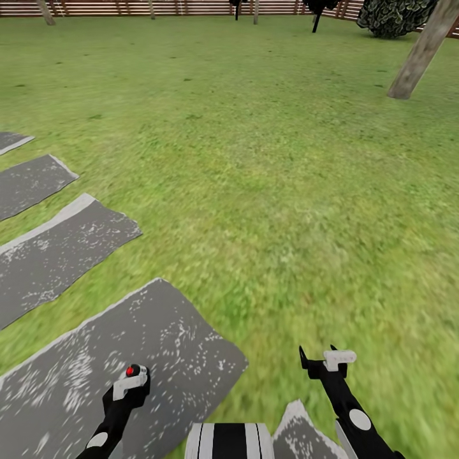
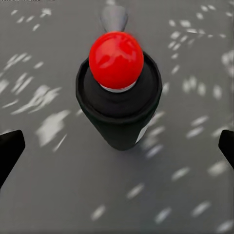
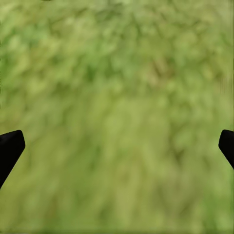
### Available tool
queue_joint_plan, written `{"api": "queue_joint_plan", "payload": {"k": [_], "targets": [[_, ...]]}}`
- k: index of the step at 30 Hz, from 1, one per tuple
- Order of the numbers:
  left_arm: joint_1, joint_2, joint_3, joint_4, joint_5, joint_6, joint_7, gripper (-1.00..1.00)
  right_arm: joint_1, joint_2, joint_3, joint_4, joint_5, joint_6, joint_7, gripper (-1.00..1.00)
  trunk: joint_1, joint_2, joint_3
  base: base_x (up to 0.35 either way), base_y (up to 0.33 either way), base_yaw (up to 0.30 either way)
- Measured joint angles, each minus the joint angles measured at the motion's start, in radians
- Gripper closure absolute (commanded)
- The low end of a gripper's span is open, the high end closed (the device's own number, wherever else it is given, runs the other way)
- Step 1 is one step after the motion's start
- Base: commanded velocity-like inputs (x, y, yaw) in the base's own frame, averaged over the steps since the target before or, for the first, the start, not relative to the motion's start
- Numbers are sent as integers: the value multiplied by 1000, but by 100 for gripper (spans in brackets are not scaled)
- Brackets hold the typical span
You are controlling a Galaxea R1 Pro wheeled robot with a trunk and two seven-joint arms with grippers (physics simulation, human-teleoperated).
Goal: Pick up the pesticide atomizer in the garden and spray insectifuge to fully cover both potted plants in the garden.
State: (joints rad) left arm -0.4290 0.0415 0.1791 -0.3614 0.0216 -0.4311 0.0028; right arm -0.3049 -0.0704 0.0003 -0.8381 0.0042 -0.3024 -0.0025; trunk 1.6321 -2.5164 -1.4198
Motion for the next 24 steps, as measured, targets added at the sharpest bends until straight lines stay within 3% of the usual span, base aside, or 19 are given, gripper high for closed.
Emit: {"api": "queue_joint_plan", "payload": {"k": [24], "targets": [[0, 0, 0, 0, -1, 0, 0, -100, 0, 1, 0, 0, 0, 0, 0, -100, 0, 0, 0, 31, -12, 18]]}}
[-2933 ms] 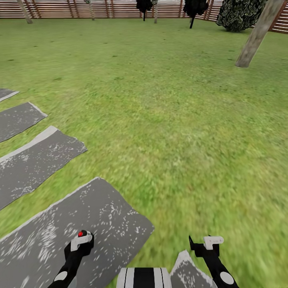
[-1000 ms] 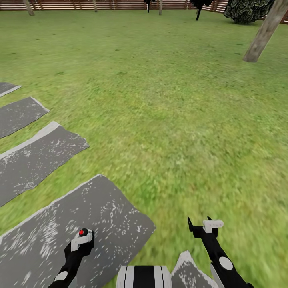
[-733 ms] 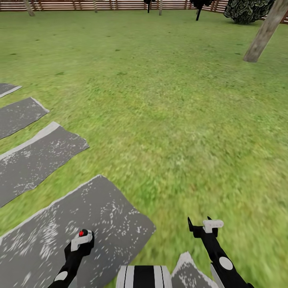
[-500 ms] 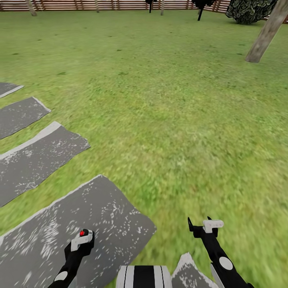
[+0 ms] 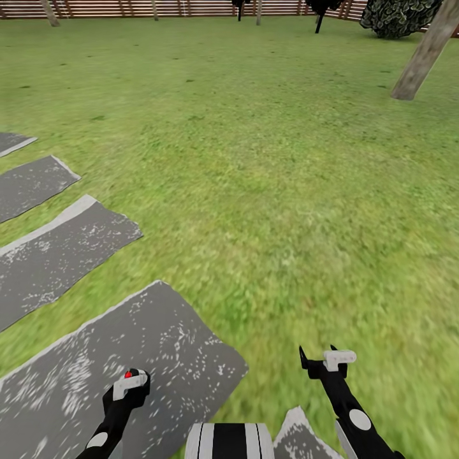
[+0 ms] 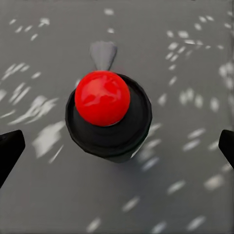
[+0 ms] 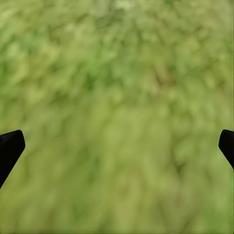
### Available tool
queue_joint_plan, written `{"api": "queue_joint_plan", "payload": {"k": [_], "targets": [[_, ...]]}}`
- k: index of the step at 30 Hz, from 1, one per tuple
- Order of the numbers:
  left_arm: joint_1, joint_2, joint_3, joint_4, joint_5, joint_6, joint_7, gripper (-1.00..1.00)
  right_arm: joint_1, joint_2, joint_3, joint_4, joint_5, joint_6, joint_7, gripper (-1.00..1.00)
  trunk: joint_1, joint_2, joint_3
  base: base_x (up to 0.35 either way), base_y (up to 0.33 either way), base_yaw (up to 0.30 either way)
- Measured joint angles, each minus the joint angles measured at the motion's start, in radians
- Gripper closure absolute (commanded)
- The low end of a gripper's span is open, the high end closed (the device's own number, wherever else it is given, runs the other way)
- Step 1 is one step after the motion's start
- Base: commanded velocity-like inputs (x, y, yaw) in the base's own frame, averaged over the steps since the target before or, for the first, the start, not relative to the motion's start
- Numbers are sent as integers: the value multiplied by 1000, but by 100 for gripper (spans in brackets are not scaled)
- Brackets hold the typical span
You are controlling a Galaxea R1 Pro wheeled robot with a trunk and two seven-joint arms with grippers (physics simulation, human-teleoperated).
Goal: Pick up the pesticide atomizer in the garden and spray insectifuge to fully cover both potted plants in the garden.
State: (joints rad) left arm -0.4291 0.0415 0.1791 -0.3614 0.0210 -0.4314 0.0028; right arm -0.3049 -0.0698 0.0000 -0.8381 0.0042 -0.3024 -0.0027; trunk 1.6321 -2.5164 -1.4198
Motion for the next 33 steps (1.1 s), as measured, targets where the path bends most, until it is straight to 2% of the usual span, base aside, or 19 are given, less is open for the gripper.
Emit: {"api": "queue_joint_plan", "payload": {"k": [33], "targets": [[0, 0, 0, 0, 1, 1, 0, -100, 0, -1, 0, 0, 0, 0, 1, -100, 0, 0, 0, 16, 0, 19]]}}
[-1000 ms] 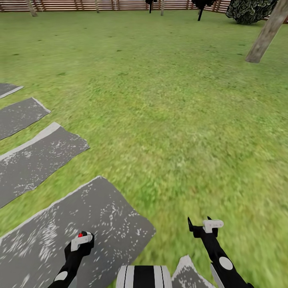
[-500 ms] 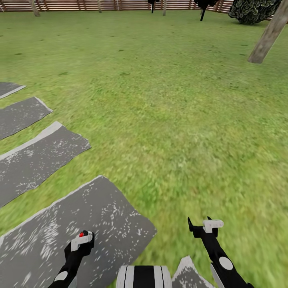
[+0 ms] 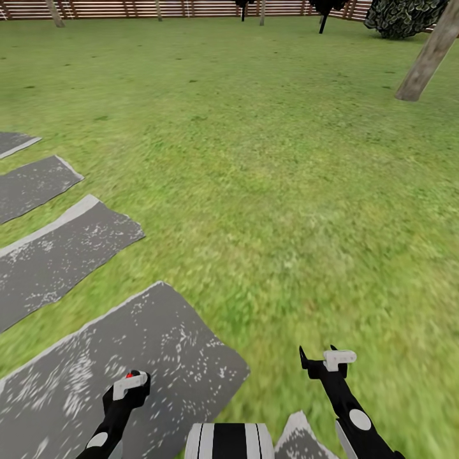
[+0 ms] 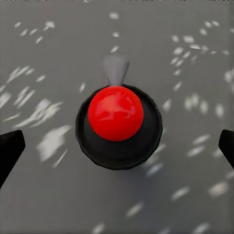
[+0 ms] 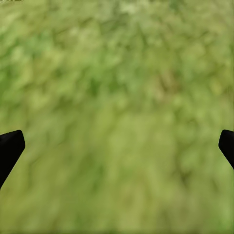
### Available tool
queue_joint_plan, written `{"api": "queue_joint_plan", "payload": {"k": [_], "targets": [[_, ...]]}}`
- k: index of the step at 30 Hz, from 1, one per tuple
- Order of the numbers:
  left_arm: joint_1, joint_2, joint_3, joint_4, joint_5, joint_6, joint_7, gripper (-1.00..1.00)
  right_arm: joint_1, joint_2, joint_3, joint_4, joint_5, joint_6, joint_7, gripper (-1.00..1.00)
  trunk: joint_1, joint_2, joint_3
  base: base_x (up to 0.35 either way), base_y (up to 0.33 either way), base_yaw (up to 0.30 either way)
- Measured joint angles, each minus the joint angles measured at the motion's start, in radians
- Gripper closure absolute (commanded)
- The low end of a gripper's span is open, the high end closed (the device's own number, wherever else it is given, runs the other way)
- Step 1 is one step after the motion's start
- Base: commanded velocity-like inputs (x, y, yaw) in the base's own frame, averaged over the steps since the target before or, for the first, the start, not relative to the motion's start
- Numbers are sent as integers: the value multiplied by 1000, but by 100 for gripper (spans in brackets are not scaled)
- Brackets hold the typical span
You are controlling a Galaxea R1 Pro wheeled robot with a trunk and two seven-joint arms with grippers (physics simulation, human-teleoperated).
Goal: Pick up the pesticide atomizer in the garden and spray insectifuge to fully cover both potted plants in the garden.
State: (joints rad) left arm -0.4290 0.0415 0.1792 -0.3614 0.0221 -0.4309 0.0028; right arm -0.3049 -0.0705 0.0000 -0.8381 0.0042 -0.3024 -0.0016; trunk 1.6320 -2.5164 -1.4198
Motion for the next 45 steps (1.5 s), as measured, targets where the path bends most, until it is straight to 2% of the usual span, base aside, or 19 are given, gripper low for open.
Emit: {"api": "queue_joint_plan", "payload": {"k": [10, 18, 45], "targets": [[0, 0, 2, 1, 6, 0, 0, -100, 0, 0, 0, 1, 0, 0, 0, -100, 0, 0, 0, 7, 0, 0], [-1, 0, 1, 22, 5, -2, 0, -100, 0, 1, 0, 39, -2, 0, 0, -100, 0, 0, -2, 0, 0, 0], [-1, 0, 0, 28, 0, -6, 0, -100, 0, 2, 0, 38, -3, 0, 0, -100, 0, 0, -8, 8, 0, 0]]}}
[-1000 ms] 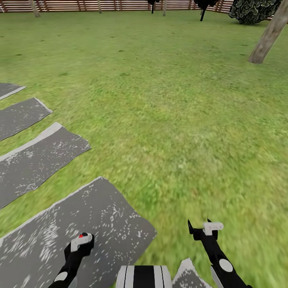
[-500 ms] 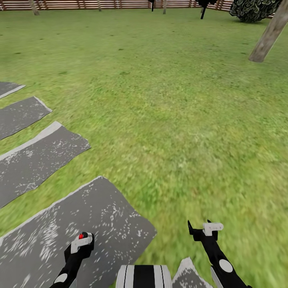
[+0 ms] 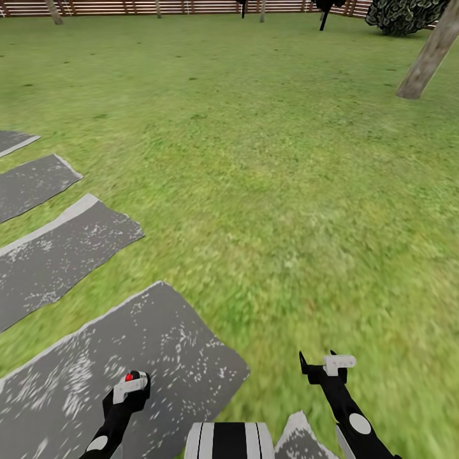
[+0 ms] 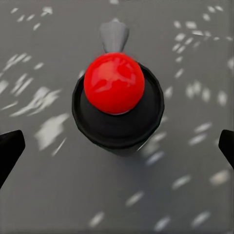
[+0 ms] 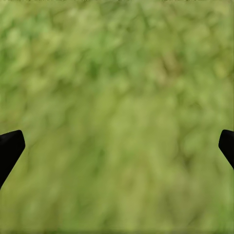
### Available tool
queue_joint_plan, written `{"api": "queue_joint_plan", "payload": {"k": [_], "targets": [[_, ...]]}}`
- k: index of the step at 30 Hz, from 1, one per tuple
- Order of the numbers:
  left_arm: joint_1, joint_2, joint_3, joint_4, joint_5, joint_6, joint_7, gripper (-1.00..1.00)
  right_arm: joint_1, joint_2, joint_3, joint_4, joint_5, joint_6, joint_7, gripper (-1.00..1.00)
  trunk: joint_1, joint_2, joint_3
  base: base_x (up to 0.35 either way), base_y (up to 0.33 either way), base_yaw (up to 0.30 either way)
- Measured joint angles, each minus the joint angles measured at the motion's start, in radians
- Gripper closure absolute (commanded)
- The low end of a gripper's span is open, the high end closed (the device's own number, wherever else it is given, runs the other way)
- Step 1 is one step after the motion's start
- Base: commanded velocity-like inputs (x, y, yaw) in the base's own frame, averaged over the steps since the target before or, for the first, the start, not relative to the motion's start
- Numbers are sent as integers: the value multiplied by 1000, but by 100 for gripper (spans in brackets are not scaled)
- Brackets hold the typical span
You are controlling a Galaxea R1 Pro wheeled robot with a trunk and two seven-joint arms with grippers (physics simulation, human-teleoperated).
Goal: Pick up the pesticide atomizer in the garden and spray insectifuge to fully cover both potted plants in the garden.
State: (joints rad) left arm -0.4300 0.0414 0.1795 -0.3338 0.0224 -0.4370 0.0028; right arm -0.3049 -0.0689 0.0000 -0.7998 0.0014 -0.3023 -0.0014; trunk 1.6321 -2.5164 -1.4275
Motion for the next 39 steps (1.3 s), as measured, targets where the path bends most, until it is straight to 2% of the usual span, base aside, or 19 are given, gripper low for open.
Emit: {"api": "queue_joint_plan", "payload": {"k": [16, 17, 39], "targets": [[-1, 1, 2, 0, 4, 0, 0, -100, 0, 0, 0, 0, 0, 0, 0, -100, 0, 0, 0, 35, 0, 0], [-1, 1, 3, 0, 4, 0, 0, 100, 0, 0, 0, 0, 0, 0, 0, -100, 0, 0, 0, 0, 0, 0], [-1, 0, 3, -6, 6, 0, 0, 100, 0, 0, 0, 2, 1, 0, 0, -100, 0, 0, 0, 0, 0, 0]]}}
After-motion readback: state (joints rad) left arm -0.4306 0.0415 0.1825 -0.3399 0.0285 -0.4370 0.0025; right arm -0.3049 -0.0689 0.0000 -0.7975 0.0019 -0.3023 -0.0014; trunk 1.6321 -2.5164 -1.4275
